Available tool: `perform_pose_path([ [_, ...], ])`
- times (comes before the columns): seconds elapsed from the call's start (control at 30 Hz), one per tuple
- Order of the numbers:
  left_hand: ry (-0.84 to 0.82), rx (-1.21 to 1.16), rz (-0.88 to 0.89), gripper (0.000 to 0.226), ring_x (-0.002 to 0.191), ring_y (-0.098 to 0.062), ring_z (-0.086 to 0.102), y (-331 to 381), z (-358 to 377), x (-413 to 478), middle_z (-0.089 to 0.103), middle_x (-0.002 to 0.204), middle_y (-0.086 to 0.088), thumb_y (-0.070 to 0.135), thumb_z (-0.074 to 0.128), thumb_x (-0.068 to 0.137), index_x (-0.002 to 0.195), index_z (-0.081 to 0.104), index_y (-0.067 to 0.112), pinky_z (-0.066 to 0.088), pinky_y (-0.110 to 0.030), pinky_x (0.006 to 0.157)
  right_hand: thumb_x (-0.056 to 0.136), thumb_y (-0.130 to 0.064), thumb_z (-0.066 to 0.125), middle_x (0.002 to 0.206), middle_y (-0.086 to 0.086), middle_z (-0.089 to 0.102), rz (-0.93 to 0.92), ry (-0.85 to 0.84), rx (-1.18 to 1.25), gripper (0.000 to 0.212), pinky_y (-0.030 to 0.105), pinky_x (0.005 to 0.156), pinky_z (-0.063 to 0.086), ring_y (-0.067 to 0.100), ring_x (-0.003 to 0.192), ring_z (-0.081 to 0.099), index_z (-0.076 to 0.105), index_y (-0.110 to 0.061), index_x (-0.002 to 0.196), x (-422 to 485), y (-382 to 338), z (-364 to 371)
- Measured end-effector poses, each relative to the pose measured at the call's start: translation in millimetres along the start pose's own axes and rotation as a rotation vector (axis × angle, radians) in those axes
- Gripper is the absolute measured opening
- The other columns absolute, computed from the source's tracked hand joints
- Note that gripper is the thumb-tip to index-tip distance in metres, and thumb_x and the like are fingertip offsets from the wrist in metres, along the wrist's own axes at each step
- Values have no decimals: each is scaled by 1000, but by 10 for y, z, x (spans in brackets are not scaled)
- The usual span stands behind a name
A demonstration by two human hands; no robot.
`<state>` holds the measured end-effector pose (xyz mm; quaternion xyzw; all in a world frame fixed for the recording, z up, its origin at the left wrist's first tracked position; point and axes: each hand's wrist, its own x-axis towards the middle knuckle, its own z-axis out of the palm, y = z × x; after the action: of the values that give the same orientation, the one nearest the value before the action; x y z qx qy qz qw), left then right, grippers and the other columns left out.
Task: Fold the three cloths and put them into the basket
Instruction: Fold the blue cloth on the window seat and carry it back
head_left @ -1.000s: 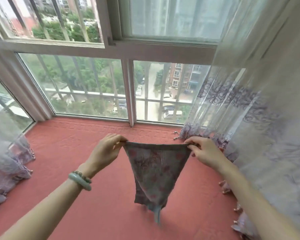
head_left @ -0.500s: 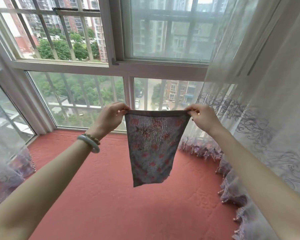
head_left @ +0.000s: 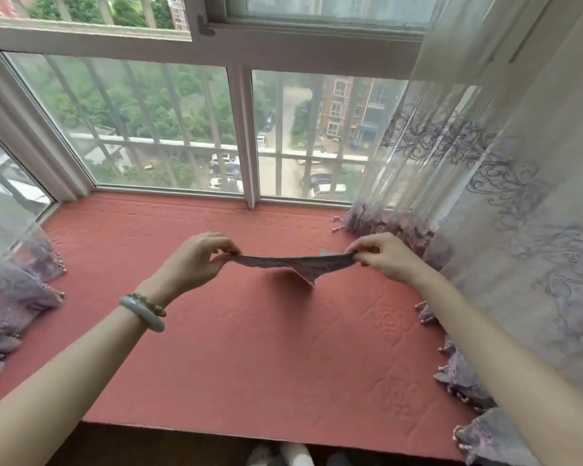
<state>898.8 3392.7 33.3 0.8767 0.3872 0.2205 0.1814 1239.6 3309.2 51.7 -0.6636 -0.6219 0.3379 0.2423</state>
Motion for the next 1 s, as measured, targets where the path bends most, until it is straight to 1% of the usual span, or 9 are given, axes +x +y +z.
perform_pose_path([
  [0.07, -134, -38, -66, 18, 75, -21, 64, -42, 200, -255, 67, 79, 3, -4, 69, 78, 86, 74, 11, 48, -26, 70, 81, 2, 61, 80, 15, 70, 66, -141, 18, 20, 34, 71, 49, 16, 68, 56, 73, -13, 87, -154, 214, 278],
  [0.13, -254, -82, -143, 17, 77, -20, 64, -79, 395, -494, 66, 79, 4, -4, 67, 79, 86, 75, 10, 52, -31, 73, 81, 4, 60, 78, 11, 69, 124, -303, 36, 23, 26, 67, 49, 11, 67, 57, 71, -15, 85, -318, 399, 544],
  [0.2, -379, -111, -213, 17, 78, -17, 64, -112, 565, -699, 69, 81, 2, -2, 66, 80, 87, 75, 11, 52, -29, 77, 81, 3, 59, 79, 9, 68, 195, -447, 53, 24, 19, 64, 49, 3, 64, 59, 70, -18, 84, -463, 564, 764],
  [0.3, -576, -131, -295, 16, 77, -8, 64, -160, 773, -899, 71, 79, 7, 3, 65, 80, 84, 75, 15, 50, -19, 76, 81, 0, 59, 80, 5, 68, 293, -588, 74, 24, 22, 70, 51, 4, 68, 61, 71, -21, 83, -595, 771, 995],
  [0.37, -659, -143, -336, 16, 76, -6, 64, -212, 899, -989, 71, 77, 10, 6, 66, 80, 83, 75, 18, 51, -21, 76, 82, -2, 58, 81, 1, 67, 338, -631, 100, 22, 25, 74, 52, 7, 72, 62, 72, -18, 87, -629, 892, 1120],
  [0.43, -671, -149, -385, 15, 78, -8, 65, -283, 1027, -1054, 72, 79, 8, 8, 67, 80, 83, 75, 19, 52, -25, 77, 84, -2, 57, 82, 2, 67, 366, -597, 121, 20, 25, 73, 52, 8, 74, 62, 71, -14, 92, -621, 1013, 1228],
  [0.53, -597, -138, -444, 12, 79, -15, 65, -397, 1256, -1107, 73, 80, 3, 8, 67, 81, 84, 74, 18, 51, -29, 76, 85, -1, 57, 83, 6, 66, 395, -475, 159, 18, 23, 68, 50, 10, 73, 59, 70, -8, 95, -552, 1186, 1391],
  [0.77, -379, -200, -557, 11, 82, -18, 65, -863, 1864, -849, 72, 83, 2, 7, 65, 82, 89, 72, 13, 52, -35, 78, 77, -1, 64, 75, 7, 67, 455, -155, 161, 16, 30, 69, 50, 18, 70, 60, 67, -16, 76, -33, 1686, 1782],
  [1.0, -333, -161, -502, 12, 82, -17, 65, -1549, 2436, -308, 72, 86, 0, 6, 66, 82, 90, 72, 13, 51, -32, 78, 75, -4, 66, 73, 9, 68, 477, 35, 119, 12, 40, 77, 55, 21, 68, 64, 66, -15, 76, 755, 2220, 2108],
])
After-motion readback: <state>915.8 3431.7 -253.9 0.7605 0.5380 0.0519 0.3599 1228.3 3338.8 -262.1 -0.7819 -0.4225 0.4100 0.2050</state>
